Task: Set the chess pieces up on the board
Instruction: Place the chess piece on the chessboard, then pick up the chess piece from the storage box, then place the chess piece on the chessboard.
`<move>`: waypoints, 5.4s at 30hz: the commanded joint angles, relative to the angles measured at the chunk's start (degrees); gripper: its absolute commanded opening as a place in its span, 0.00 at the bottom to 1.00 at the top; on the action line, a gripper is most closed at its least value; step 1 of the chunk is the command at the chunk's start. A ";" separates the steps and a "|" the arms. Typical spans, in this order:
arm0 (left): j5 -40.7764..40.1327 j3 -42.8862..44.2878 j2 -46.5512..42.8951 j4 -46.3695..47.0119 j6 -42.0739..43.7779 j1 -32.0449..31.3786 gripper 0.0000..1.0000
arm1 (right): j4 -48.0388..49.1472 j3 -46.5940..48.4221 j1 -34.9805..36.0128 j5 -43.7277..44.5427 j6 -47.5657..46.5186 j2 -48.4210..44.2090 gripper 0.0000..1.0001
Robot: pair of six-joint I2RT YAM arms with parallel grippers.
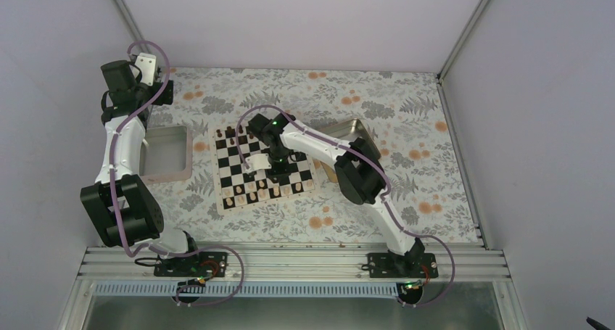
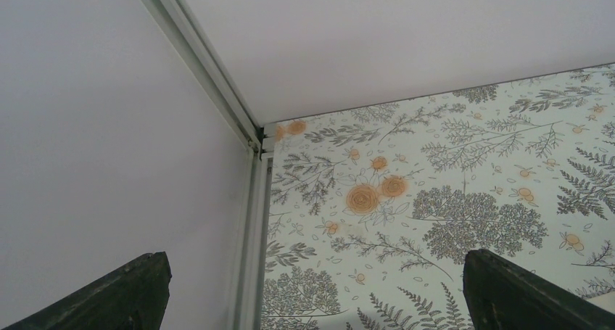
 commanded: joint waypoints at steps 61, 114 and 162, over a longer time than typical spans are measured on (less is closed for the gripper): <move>-2.14 -0.26 1.12 2.21 -0.98 0.45 1.00 | 6.15 -25.47 -31.33 14.89 9.08 -15.92 0.39; -0.57 0.17 -0.04 1.50 -1.16 0.43 1.00 | 2.78 -11.54 -3.00 17.38 6.26 -12.59 0.05; -0.01 -0.46 -0.46 1.88 -0.72 0.46 1.00 | -2.27 -2.31 0.78 10.23 0.41 -0.23 0.14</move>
